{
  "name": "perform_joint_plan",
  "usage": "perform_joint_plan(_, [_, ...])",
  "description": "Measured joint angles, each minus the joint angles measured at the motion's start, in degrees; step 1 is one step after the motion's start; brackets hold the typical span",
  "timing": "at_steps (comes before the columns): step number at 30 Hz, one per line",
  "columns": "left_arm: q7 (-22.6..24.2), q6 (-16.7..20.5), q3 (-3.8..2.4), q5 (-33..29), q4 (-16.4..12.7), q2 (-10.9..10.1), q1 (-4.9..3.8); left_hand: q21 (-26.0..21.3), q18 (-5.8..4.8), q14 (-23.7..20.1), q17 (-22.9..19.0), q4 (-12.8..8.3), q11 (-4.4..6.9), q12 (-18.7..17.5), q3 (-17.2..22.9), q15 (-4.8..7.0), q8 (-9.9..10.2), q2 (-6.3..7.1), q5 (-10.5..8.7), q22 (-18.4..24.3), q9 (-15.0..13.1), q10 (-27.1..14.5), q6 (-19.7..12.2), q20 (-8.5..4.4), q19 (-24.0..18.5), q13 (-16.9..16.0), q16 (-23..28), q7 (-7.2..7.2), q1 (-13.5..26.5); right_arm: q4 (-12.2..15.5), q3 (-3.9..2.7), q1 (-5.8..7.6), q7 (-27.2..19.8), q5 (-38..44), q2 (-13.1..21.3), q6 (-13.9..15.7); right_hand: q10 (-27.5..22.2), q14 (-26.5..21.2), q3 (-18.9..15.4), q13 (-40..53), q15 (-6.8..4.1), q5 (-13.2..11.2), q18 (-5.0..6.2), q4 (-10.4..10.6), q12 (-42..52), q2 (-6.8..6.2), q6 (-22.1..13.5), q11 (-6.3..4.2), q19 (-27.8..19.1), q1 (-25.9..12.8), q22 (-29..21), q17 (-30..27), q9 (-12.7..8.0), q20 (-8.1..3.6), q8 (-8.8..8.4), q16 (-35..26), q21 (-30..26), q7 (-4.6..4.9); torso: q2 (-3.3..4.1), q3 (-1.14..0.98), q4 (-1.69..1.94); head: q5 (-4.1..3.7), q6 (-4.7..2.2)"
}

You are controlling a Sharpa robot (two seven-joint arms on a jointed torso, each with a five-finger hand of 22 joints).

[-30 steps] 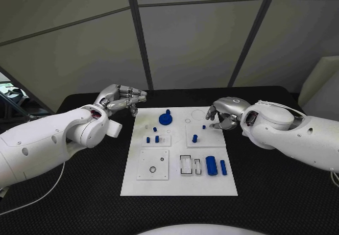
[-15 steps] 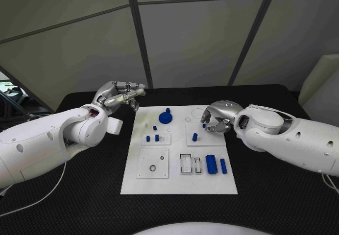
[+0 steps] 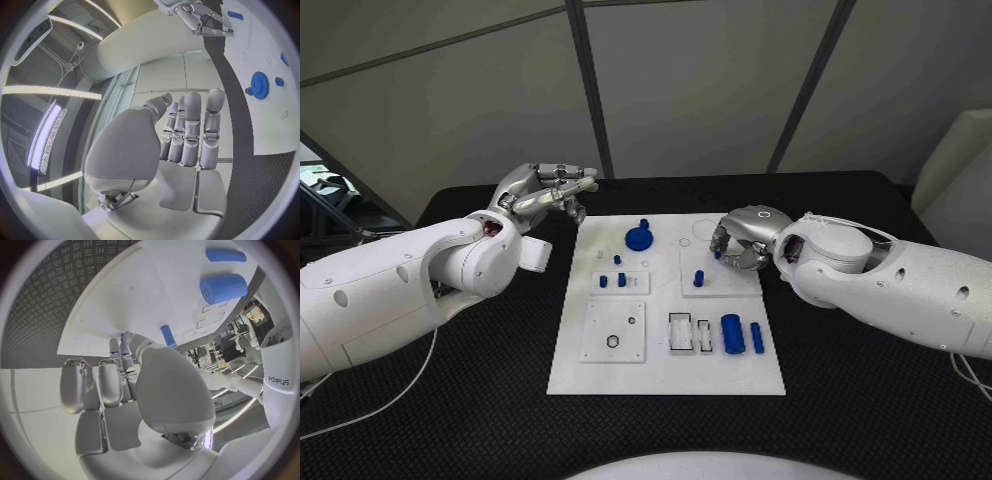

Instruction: Assemble the parts on the task board

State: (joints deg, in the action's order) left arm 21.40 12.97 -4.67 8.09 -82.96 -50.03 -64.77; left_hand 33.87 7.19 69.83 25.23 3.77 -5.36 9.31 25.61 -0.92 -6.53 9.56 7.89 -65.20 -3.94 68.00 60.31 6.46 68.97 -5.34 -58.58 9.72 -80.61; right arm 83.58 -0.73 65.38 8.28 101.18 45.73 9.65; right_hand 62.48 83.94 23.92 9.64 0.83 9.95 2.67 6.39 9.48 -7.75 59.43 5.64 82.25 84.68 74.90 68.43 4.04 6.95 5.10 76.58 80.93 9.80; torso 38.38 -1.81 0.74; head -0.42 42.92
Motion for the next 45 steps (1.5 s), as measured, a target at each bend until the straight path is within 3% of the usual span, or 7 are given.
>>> perform_joint_plan(10, [0.0, -0.1, 0.0, -0.3, 0.1, 0.0, 0.0, -0.2, 0.01, 0.0, -0.1, -0.2, 0.0, 0.2, -0.2, 0.0, 0.0, 0.0, 0.0, 0.2, 0.0, 0.0, 0.0, 0.0, 0.0, 0.0, 0.0, 0.0, 0.0, -0.1, -0.14, 0.14, 0.1, 0.1, -0.5, -1.9, 1.5, 0.0, 1.8, -0.9, 0.0, -0.2, -0.01, -1.3, 0.0, 0.0, 1.5, -0.33, 0.7, 0.0, 0.0, 0.0, 0.1, -0.31, 0.0, 0.3, 1.1, -0.6, -0.03, 0.0, -0.02, -0.07, 0.27])
perform_joint_plan(17, [-0.1, -0.1, 0.0, -0.3, 0.2, 0.0, 0.0, -0.2, 0.0, 0.0, -0.2, -0.2, -0.2, 0.2, -0.2, -0.01, 0.0, 0.0, 0.0, 0.3, 0.0, -0.2, 0.0, 0.0, 0.0, 0.0, 0.2, 0.0, 0.0, -0.1, -0.23, 0.23, 0.1, 0.2, -0.8, -2.7, 2.0, 0.0, 1.9, -1.1, 0.0, -0.6, -0.01, -1.5, 0.0, 0.0, 1.8, -0.43, 1.1, 0.0, 0.0, -0.1, 0.1, -0.31, 0.0, 0.3, 1.4, -0.43, -0.04, 0.01, -0.02, -0.08, 0.42])
perform_joint_plan(23, [-0.2, -0.1, 0.0, -0.4, 0.4, -0.1, 0.0, -0.7, 0.0, 0.0, -0.2, -0.2, -0.2, 0.2, -0.2, -0.01, 0.0, 0.0, 0.0, 0.4, 0.0, -0.2, 0.0, 0.0, 0.0, 0.0, 0.2, 0.0, 0.0, 0.0, -0.25, 0.24, 0.7, 0.5, -0.8, -2.8, 3.6, 0.1, 2.7, -1.5, -0.35, -0.6, -0.01, -2.2, 0.0, 0.22, 3.1, -0.85, 1.3, -0.7, 0.0, -0.5, 0.4, -0.51, 0.0, 0.3, 2.6, -1.09, -0.04, 0.01, -0.05, -0.08, 0.53])
perform_joint_plan(30, [-0.3, -0.1, 0.0, -0.4, 0.6, -0.1, 0.0, -0.7, 0.0, 0.0, -0.3, -0.3, -0.2, 0.2, 0.0, -0.01, 0.0, 0.0, 0.0, 0.5, 0.0, -0.2, 0.0, 0.01, 0.0, 0.0, 0.2, 0.0, 0.0, 0.5, -0.16, 0.1, 2.0, 1.6, -0.8, -2.2, 5.2, 0.0, 4.1, -1.5, -0.85, -1.0, -0.01, -3.7, -0.1, 1.02, 4.7, -1.54, 1.5, -0.5, 0.0, -1.0, 0.5, -0.72, 0.47, 0.3, 4.0, -1.36, -0.05, -0.02, -0.05, -0.19, 0.6])
perform_joint_plan(45, [-0.6, -0.1, 0.0, -0.4, 1.0, -0.1, 0.0, -0.9, 0.0, 0.0, -0.5, -0.6, -0.22, 0.4, 0.0, -0.02, 0.0, -0.3, 0.0, 0.7, 0.0, -0.6, -0.2, 0.21, -0.2, 0.0, 0.4, 0.22, -0.3, 3.6, -0.08, -0.1, 3.6, 3.2, 1.1, 0.9, 5.8, 0.0, 5.5, -1.7, -0.84, -1.2, -0.54, -5.1, -0.3, 1.38, 5.0, -1.35, 1.7, -0.2, 0.0, -1.0, 0.6, -0.93, 0.56, 0.3, 4.5, -1.24, -0.1, -0.01, -0.05, -0.16, 0.54])
